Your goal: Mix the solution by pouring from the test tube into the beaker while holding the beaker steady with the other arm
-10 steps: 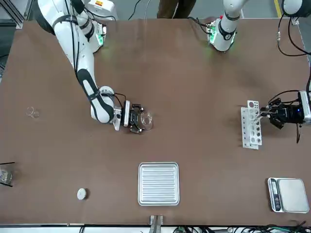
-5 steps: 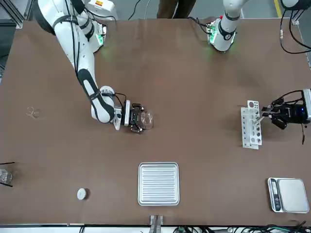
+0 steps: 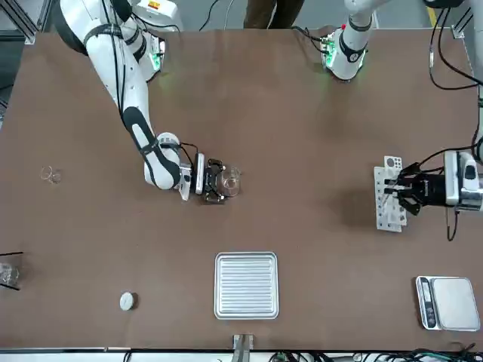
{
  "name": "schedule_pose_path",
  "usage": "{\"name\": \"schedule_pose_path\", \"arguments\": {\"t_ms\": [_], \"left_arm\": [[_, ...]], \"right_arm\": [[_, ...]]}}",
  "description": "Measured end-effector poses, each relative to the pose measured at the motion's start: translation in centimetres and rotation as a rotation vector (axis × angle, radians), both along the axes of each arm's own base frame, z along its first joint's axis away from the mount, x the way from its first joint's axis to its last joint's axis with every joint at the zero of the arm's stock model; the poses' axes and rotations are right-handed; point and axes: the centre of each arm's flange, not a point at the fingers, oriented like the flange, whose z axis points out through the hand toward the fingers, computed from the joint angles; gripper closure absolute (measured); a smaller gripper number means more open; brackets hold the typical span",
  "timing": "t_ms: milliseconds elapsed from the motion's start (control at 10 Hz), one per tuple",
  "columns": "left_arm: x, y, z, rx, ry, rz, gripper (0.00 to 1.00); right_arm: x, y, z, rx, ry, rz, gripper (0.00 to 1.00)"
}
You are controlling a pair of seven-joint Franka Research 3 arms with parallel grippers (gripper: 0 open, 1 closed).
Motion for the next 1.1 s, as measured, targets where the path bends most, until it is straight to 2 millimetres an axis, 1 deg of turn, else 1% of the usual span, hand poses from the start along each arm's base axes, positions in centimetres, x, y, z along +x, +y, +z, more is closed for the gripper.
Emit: {"name": "schedule_pose_path", "arguments": {"t_ms": [100,300,400,600,700,900,1000,1100], "left_arm": [[0.6,-2.4,-0.3,0.007,-0.005,-0.004,0.78],[1.9,-7.5,-0.6,0.022,-0.014,0.018,0.78],[2.4,-9.6,-0.3,0.032,-0.016,0.035,0.78],[2.6,-13.8,0.5,0.042,-0.007,0.061,0.78],[2.6,-15.5,1.0,0.064,-0.016,0.080,0.78],[2.2,-18.2,3.0,0.107,0.000,0.120,0.78],[1.8,-19.7,3.5,0.126,0.018,0.138,0.78],[1.6,-21.3,3.3,0.148,0.020,0.155,0.78]], "right_arm": [[0.0,0.0,0.0,0.002,-0.001,0.000,0.25],[0.1,0.0,0.0,0.002,-0.001,0.000,0.25],[0.1,0.0,0.0,0.002,-0.001,0.000,0.25],[0.1,0.0,0.1,0.002,-0.001,0.000,0.25],[0.1,0.0,0.0,0.002,-0.001,0.000,0.25],[0.1,0.0,0.1,0.002,-0.001,0.000,0.25],[0.1,0.0,0.1,0.002,-0.001,0.000,0.25],[0.1,0.0,0.1,0.002,-0.001,-0.001,0.25]]}}
